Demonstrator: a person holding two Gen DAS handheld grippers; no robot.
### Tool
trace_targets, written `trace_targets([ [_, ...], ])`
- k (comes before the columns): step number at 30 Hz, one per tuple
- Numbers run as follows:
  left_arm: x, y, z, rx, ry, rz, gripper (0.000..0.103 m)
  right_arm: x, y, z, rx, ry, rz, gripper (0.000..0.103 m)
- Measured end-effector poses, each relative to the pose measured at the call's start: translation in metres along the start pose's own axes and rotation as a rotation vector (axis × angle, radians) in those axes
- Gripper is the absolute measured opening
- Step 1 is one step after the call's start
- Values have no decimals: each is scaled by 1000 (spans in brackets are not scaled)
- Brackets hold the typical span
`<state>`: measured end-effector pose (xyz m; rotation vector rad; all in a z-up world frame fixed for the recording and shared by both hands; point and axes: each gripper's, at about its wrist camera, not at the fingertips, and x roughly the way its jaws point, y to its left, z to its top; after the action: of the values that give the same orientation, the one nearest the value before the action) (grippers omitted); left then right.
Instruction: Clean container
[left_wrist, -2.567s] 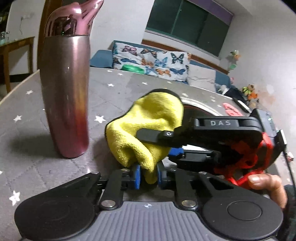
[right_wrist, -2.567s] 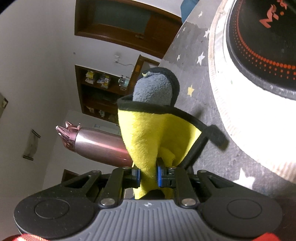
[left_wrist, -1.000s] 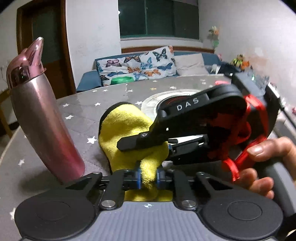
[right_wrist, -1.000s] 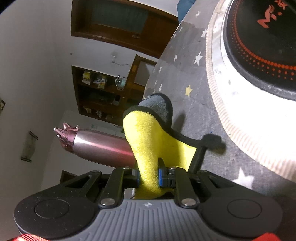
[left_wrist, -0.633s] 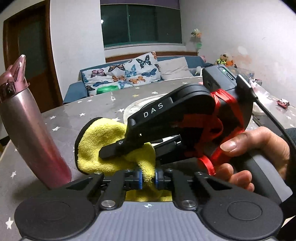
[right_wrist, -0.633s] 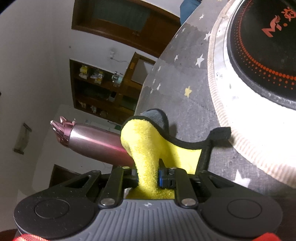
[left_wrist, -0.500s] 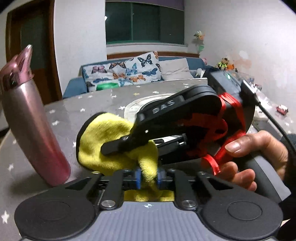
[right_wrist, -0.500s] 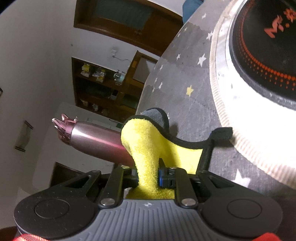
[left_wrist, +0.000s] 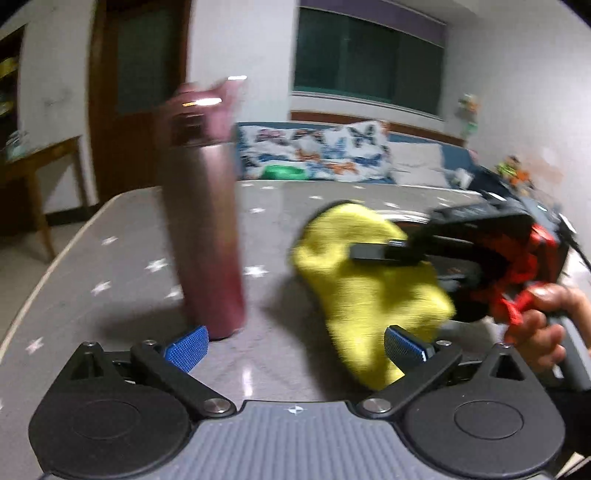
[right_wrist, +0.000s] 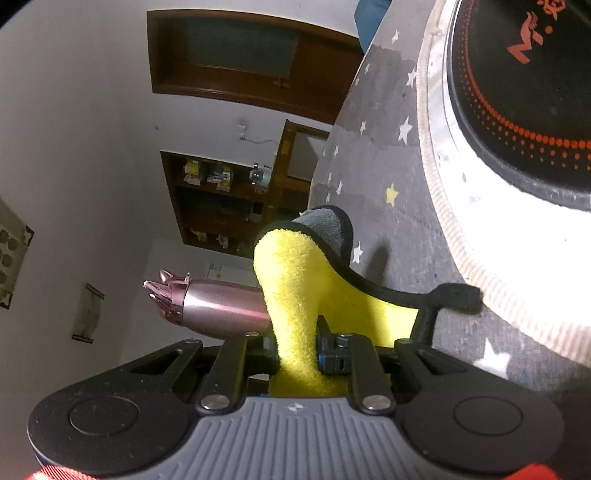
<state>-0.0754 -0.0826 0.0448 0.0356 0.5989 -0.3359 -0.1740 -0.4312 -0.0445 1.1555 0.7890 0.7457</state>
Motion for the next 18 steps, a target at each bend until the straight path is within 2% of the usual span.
trace_targets([
  [9, 4, 45, 1, -71, 51, 202, 103, 8, 1, 5, -27, -41, -63, 17],
  [14, 17, 59, 7, -62, 65, 282, 103, 4, -3, 8, -37, -61, -96, 17],
  [18, 26, 71, 7, -56, 77, 317, 103, 6, -5, 10, -36, -77, -121, 17],
])
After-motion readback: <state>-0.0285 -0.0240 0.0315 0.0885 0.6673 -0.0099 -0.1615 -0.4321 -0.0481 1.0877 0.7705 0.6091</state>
